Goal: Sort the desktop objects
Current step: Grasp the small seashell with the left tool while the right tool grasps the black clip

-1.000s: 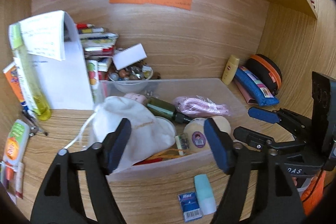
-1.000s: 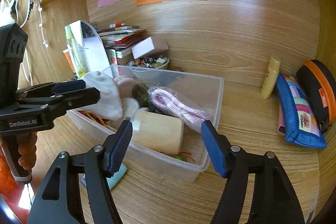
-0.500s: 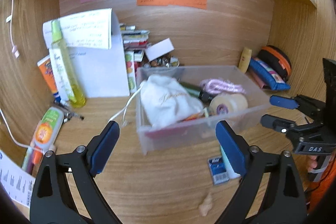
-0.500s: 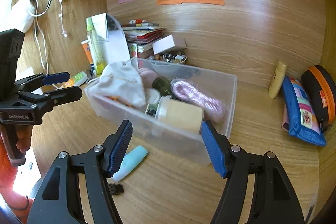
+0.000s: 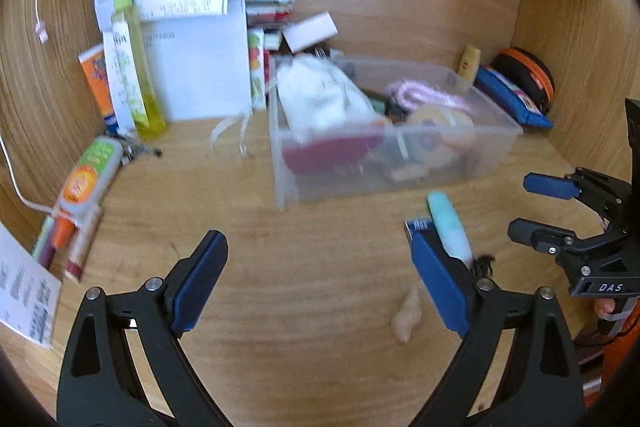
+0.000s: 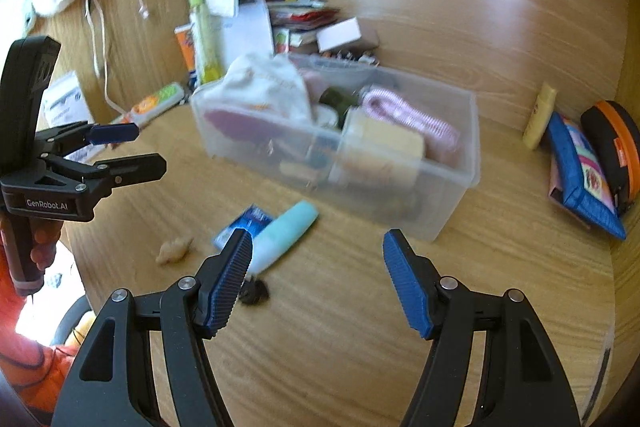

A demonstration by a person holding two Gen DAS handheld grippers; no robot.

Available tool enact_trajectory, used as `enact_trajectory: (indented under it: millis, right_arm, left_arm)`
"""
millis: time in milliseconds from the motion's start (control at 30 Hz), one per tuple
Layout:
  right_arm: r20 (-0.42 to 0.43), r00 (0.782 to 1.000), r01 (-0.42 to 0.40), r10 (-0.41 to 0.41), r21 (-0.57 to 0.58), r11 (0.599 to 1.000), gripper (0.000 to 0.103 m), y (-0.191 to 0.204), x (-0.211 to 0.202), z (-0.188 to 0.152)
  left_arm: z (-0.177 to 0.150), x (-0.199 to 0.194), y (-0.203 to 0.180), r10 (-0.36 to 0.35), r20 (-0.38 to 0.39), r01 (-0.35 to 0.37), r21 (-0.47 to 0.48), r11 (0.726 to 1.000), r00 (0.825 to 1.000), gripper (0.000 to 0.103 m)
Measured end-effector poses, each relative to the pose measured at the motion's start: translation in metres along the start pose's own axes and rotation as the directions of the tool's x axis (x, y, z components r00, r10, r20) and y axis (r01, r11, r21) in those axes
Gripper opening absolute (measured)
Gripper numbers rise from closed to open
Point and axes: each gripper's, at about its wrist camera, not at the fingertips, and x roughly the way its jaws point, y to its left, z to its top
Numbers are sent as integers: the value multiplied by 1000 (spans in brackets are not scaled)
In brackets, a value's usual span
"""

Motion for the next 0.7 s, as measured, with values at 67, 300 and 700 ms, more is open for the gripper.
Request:
enact_trajectory:
  millis: [67,300,700]
  right_arm:
    - [-19,1000,2,-2,-11,1000,65,5,2,-7]
    - [-65,998,-20,19,-7,1000,65,14,8,-22]
    - [-143,988,-67,54,-85,994,46,35,26,-25]
  left_arm:
    - [-8,3,-3,-24,-31,24,3,1000,999,94]
    - [-27,6,-24,-55,-58,58,57,997,997,94]
    - [-39,17,-38,-111,-105,121,100,988,988,47]
